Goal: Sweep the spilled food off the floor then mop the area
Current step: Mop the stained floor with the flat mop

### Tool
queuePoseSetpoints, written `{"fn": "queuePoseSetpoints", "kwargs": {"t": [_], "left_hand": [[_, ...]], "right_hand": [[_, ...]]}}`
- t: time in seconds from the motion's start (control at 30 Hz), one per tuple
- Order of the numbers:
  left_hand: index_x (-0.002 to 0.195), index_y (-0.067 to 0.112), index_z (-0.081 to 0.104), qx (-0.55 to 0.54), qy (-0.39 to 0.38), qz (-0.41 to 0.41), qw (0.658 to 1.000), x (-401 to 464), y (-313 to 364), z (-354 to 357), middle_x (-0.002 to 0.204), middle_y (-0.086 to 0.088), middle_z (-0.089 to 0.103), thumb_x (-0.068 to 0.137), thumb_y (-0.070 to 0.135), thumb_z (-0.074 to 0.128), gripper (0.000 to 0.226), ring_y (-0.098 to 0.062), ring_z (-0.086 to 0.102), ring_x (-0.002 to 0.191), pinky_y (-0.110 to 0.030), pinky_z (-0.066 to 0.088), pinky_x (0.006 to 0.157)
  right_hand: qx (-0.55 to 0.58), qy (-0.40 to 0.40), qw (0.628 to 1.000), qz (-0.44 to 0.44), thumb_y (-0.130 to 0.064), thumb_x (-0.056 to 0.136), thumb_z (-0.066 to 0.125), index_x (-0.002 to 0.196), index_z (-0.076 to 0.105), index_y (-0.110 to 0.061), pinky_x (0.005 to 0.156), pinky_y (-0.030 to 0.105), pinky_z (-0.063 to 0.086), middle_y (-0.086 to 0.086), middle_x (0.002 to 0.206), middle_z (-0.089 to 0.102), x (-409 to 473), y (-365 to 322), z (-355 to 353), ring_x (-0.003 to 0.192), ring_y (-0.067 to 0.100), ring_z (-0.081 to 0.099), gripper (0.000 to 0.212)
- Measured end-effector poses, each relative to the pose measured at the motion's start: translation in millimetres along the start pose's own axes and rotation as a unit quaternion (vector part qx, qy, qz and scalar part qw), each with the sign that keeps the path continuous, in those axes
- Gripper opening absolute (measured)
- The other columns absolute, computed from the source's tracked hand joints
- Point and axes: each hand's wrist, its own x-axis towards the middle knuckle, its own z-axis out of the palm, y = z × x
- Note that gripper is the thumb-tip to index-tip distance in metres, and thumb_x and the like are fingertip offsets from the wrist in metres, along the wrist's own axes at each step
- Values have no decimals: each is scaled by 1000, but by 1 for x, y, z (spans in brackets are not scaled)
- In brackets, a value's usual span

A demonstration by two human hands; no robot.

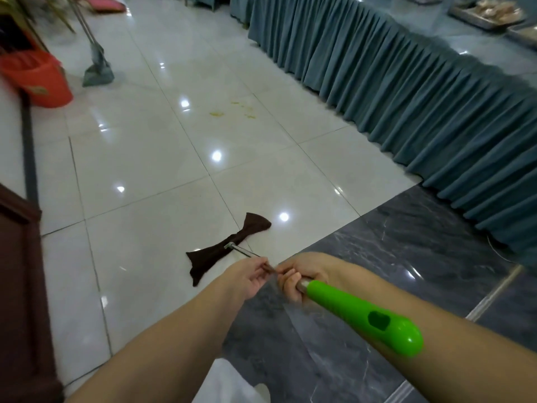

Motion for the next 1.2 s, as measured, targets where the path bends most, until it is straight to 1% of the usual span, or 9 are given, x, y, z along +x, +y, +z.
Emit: {"fn": "queuePoseSetpoints", "kwargs": {"t": [0.17,0.27,0.4,0.57,0.63,0.8,0.97,1.07,1.2], "left_hand": [[65,5,43,-11,-11,30,999,-2,42,-5,28,-1,44,99,1,38,34,-5,38,18,-13,39,29],[63,6,42,26,-22,35,999,0,67,-16,27,2,42,97,-2,38,35,-4,39,20,-13,37,29],[66,4,46,-7,-21,36,999,13,110,-28,29,2,44,96,-1,41,31,-5,41,21,-13,37,29],[68,0,53,-62,13,36,997,38,179,-45,52,-9,57,91,-1,52,24,-14,55,45,-15,45,34],[67,0,53,-66,20,37,997,49,214,-54,56,-10,57,91,1,52,24,-15,55,46,-15,46,34],[78,2,57,-45,-17,14,999,75,303,-73,75,-10,56,92,8,53,16,-16,53,63,-16,52,41],[78,4,56,13,-32,8,999,98,368,-79,74,-7,54,94,10,51,17,-13,50,62,-17,50,47],[84,3,55,33,-29,2,999,114,392,-79,74,-7,51,95,10,48,15,-12,47,62,-16,49,46],[81,1,54,45,-17,-15,999,131,414,-73,72,-9,52,96,9,48,18,-14,50,62,-17,50,51]], "right_hand": [[20,-27,999,14,-12,99,37,57,48,-1,23,14,31,5,33,36,17,-35,33,18,12,36,44],[33,-38,999,21,-12,99,40,53,51,4,21,17,29,5,35,36,28,-51,58,18,12,36,49],[29,-29,999,21,-11,99,43,53,54,8,21,15,28,5,36,35,45,-85,92,18,12,34,50],[70,-38,997,22,-11,98,42,64,50,0,21,15,29,6,36,36,78,-137,145,18,12,34,36],[94,-42,995,13,-9,98,41,67,48,-3,22,15,30,6,37,38,95,-159,170,19,11,34,32],[174,-43,984,-12,-1,92,43,62,48,-1,25,12,30,9,39,39,129,-220,232,19,12,32,30],[239,-14,970,-52,1,91,46,74,47,-1,23,11,28,8,54,44,156,-264,271,19,10,32,17],[249,-23,965,-83,-1,96,37,75,46,1,22,9,26,5,64,42,166,-283,283,19,7,31,23],[239,-26,967,-80,-8,99,41,77,49,3,23,9,27,0,66,35,181,-304,289,19,5,29,27]]}}
